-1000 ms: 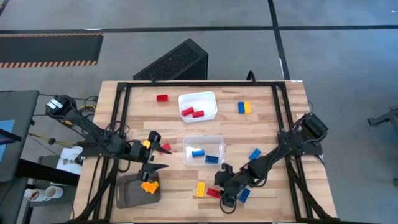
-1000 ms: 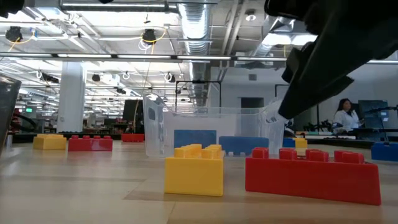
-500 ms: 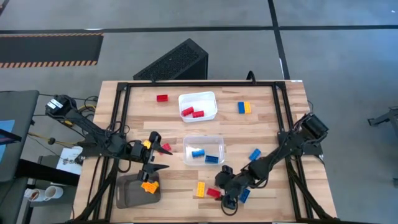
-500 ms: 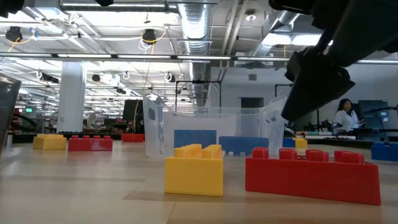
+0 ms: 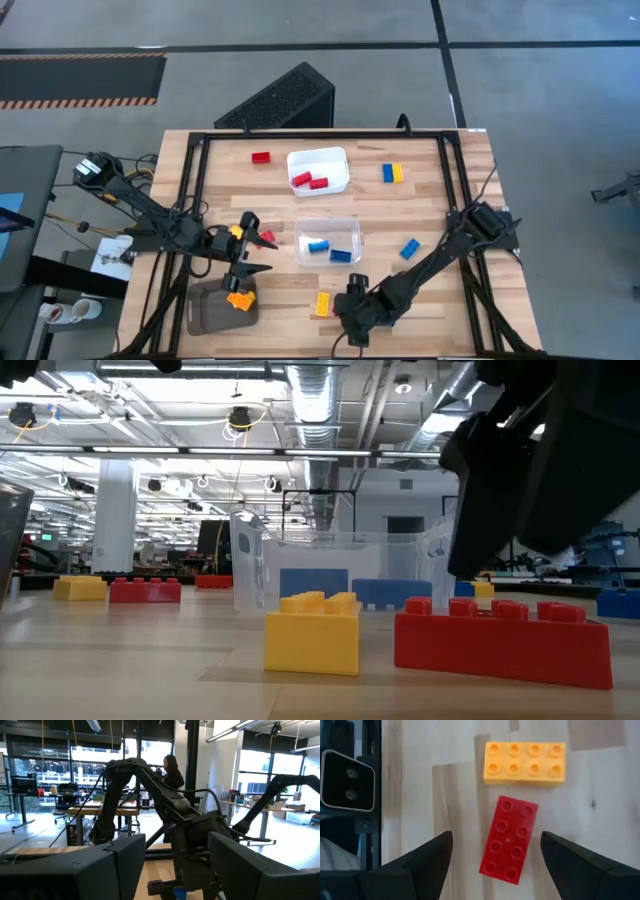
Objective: Sort & place blocks by color
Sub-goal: Put the red game piece into the white bin
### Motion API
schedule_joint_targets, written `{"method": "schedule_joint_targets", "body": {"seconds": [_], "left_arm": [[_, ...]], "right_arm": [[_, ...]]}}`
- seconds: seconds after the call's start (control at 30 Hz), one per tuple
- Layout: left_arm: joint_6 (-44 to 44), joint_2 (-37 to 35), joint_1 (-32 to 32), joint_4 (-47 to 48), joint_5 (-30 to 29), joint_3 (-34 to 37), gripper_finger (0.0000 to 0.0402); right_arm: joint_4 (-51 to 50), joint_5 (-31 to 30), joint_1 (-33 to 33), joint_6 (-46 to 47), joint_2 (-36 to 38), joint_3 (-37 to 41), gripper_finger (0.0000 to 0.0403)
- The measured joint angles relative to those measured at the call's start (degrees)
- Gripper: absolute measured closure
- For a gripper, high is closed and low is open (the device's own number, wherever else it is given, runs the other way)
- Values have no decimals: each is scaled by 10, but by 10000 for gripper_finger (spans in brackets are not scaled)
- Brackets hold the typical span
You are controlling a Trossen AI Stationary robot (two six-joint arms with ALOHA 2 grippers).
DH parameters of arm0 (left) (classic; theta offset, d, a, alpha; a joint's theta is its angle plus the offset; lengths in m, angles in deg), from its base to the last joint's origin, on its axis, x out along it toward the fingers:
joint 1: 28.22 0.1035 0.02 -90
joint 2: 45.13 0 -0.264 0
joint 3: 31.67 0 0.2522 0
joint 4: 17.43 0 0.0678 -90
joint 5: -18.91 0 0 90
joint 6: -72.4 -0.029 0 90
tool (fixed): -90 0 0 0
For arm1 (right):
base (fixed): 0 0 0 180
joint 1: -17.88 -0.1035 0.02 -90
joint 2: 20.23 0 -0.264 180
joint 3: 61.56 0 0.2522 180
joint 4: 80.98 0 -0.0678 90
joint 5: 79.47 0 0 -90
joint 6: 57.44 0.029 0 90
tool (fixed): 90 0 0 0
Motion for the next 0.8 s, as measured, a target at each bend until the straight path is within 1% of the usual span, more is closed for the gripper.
{"method": "schedule_joint_targets", "body": {"seconds": [0.1,0.23,0.47,0.67,0.8], "left_arm": [[3,0,0,6,0,0,196],[3,0,0,8,0,0,196],[5,0,0,8,0,0,196],[5,0,0,8,0,0,196],[5,0,0,11,-3,0,196]], "right_arm": [[8,20,1,14,-14,-7,84],[-1,21,2,43,-19,-6,85],[-5,11,3,46,-22,-4,85],[-6,16,7,51,-59,-8,86],[-17,19,7,54,-68,-8,87]]}}
